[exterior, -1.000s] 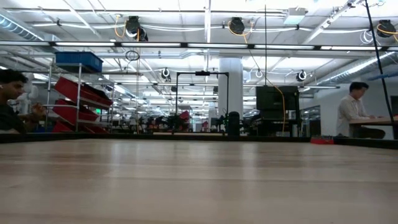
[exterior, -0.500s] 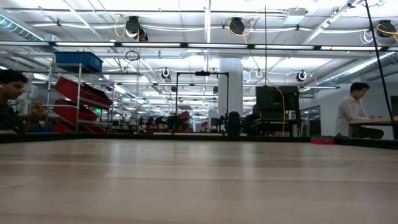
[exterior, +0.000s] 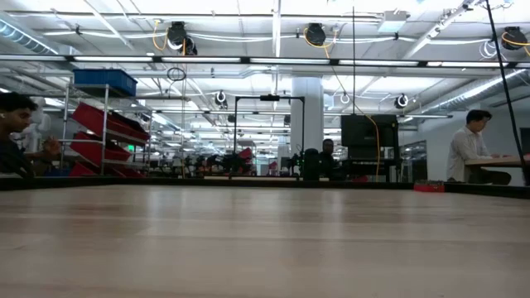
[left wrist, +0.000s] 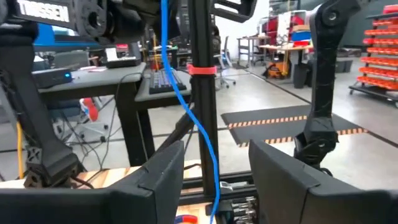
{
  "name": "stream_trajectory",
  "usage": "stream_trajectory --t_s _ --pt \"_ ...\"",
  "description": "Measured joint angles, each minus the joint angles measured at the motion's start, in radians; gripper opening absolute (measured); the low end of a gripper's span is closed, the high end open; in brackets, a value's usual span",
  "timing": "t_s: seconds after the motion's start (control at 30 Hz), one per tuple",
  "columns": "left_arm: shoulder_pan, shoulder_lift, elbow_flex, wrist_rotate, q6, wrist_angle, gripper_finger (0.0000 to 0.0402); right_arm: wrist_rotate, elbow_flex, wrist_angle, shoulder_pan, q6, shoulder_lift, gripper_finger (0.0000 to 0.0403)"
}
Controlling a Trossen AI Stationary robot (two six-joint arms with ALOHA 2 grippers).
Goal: Coil cords
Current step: Coil the blue wire onto the spool
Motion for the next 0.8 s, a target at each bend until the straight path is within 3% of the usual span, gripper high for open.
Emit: stream_trajectory --t_s 0.4,0.8 --pt "0.03 0.04 0.0 0.023 -0.028 0.037 0.0188 -0.01 0.0 -0.001 -0.003 0.005 0.0 0.0" --pt "0.057 0.075 0.0 0.163 -0.051 0.094 0.0187 -0.01 0.0 -0.004 -0.003 0.005 0.001 0.0"
